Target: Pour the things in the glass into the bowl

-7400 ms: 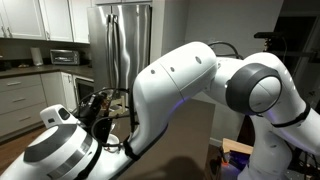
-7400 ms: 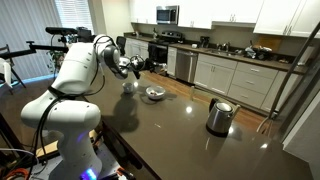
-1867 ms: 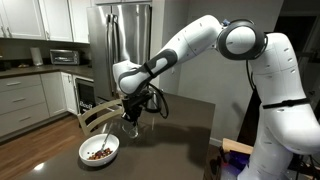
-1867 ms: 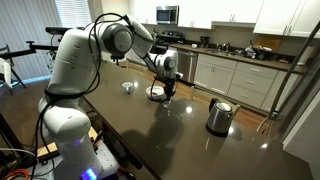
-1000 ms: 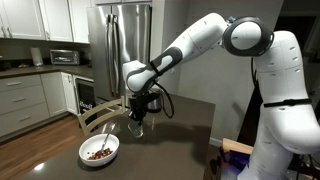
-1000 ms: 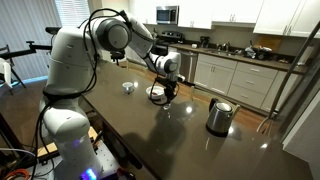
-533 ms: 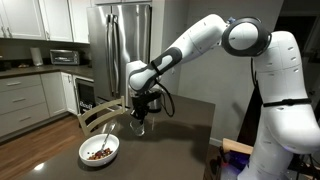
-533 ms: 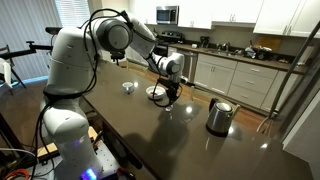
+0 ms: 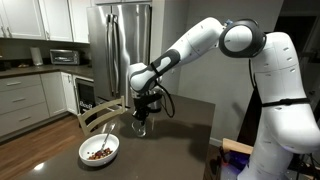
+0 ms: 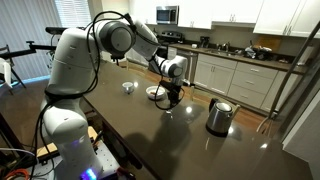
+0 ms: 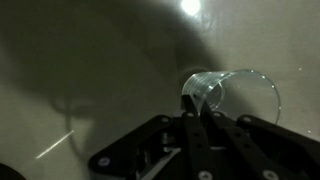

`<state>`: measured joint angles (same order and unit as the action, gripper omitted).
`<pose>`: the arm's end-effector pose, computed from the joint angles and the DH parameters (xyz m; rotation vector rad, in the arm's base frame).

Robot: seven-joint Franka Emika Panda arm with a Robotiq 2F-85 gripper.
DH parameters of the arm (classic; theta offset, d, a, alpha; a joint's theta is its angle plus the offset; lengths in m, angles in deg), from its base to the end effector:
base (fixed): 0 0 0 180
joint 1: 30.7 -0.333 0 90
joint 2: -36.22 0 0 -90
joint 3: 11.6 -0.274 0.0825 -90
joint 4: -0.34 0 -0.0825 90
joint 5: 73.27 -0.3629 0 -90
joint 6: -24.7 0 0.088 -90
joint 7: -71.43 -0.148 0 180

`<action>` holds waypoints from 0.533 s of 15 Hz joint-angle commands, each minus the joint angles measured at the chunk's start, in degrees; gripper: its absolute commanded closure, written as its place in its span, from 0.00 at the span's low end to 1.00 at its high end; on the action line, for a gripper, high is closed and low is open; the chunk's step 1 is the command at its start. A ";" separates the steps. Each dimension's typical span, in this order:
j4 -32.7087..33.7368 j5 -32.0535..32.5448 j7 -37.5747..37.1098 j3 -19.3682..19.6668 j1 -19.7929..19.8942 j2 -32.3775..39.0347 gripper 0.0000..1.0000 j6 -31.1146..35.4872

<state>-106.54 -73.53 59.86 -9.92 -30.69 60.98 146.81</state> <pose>0.5778 -0.0167 0.2074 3.0870 -0.3605 -0.2566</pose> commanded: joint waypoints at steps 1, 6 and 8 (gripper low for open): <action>1.45 -2.06 2.84 -0.36 0.95 1.18 0.95 0.19; 1.51 -1.30 1.62 0.07 0.51 1.09 0.63 -0.69; 1.30 -1.02 1.20 0.23 0.33 1.01 0.50 -0.99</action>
<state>-105.72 -73.71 60.09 -9.78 -30.66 61.78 146.72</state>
